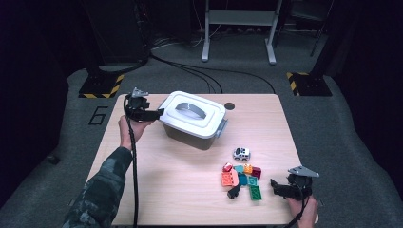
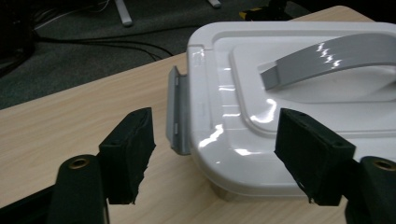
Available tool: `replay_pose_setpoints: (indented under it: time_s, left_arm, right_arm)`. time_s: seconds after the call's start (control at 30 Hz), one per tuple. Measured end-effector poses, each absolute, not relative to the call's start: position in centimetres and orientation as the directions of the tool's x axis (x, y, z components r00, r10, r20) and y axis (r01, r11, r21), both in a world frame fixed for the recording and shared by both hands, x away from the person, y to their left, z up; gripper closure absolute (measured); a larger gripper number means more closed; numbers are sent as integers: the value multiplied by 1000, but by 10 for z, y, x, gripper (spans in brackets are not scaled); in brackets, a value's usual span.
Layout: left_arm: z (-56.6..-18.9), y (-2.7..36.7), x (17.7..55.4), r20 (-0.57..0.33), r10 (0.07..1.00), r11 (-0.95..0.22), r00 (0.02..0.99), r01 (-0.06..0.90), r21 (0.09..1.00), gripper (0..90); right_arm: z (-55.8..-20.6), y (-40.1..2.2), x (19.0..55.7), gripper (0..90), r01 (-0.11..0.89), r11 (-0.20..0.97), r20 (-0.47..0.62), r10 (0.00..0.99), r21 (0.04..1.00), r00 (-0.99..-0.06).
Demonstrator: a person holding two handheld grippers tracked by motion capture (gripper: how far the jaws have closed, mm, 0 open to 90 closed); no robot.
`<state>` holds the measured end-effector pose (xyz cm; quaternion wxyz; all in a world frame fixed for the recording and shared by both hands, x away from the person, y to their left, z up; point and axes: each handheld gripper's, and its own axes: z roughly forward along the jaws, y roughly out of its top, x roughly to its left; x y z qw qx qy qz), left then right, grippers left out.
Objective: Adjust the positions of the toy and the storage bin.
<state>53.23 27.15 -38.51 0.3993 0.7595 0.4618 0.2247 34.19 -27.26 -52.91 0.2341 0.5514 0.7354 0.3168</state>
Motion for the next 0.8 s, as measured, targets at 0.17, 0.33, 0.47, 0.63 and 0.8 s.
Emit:
replay_pose_setpoints:
  time_s: [0.17,0.33,0.47,0.63,0.8]
  left_arm:
    - [-398,278,545,-103,871,-208,480,551,808,357]
    - [-404,270,552,-119,846,-226,520,552,803,434]
    - [-407,267,553,-139,835,-228,533,565,793,477]
    - [-407,270,550,-161,834,-214,527,579,787,532]
    - [-405,265,540,-148,838,-228,525,584,779,527]
  right_arm:
    - [-529,-273,342,42,661,194,3,959,725,-284]
    - [-529,-273,342,43,661,193,3,959,726,-283]
    - [-529,-273,342,44,661,193,3,959,726,-283]
    - [-529,-273,342,45,659,195,0,959,727,-284]
    - [-529,-273,342,45,658,195,0,959,727,-285]
